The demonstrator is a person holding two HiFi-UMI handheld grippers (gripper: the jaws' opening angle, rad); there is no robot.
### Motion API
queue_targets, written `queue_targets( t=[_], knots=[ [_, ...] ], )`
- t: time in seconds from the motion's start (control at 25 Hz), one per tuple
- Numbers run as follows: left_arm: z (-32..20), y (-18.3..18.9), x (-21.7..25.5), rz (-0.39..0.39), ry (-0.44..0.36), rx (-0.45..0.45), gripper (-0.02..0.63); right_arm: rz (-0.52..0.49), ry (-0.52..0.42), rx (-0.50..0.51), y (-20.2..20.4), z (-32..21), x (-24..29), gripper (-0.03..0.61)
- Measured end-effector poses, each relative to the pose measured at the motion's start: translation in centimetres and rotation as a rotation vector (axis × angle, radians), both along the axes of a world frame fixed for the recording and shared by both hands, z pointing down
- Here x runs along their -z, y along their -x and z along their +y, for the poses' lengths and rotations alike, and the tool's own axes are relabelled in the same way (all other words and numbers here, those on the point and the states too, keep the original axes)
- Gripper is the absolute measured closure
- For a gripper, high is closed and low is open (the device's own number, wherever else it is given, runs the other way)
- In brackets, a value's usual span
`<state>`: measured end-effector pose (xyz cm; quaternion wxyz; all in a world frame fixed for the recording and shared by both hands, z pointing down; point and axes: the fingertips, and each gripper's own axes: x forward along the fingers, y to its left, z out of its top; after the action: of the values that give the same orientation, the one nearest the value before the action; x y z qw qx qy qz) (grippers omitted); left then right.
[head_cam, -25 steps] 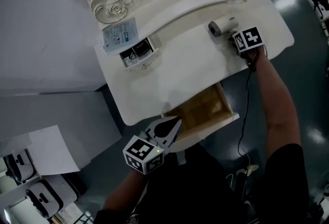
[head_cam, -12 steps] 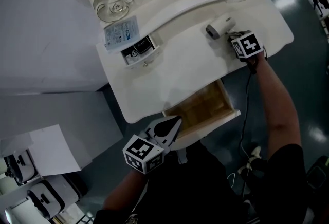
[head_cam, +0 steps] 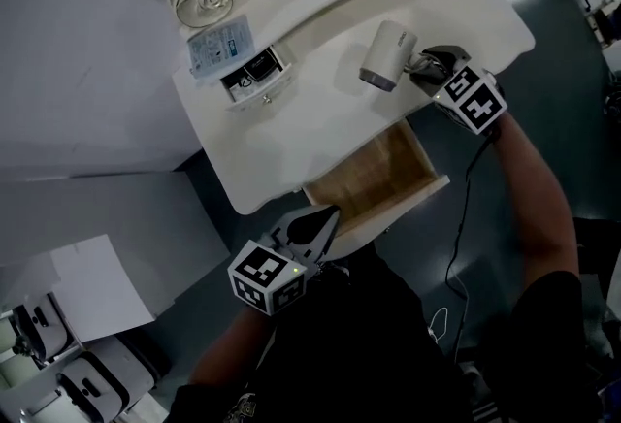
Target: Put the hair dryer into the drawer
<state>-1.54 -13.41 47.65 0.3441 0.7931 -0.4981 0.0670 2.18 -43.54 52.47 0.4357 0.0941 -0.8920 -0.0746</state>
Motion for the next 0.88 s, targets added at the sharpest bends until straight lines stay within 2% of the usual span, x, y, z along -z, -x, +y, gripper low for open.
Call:
queue_targets(
  t=[0.2,0.52,0.72,0.88],
  knots=[
    [4.3,0.3,0.9,0.024,-0.012,-0.008,0.611,0.055,-0.029,0.146,0.2,9.3,2.2,0.350],
    [13.0,0.3,1.9,0.042,-0.054,-0.036,0.610,0.182,-0.049,0.282,0.3,21.5,2.1,0.350],
    [17.1,-0.1,1.0,0.076,-0.047,-0.006,0.611,0.274,-0.061,0.383,0.1,26.9,0.6,0.350],
    [18.9,-1.1,1.2,0.082,-0.057,0.038,0.610,0.342,-0.075,0.476,-0.2,29.0,-1.1,0.350]
  ],
)
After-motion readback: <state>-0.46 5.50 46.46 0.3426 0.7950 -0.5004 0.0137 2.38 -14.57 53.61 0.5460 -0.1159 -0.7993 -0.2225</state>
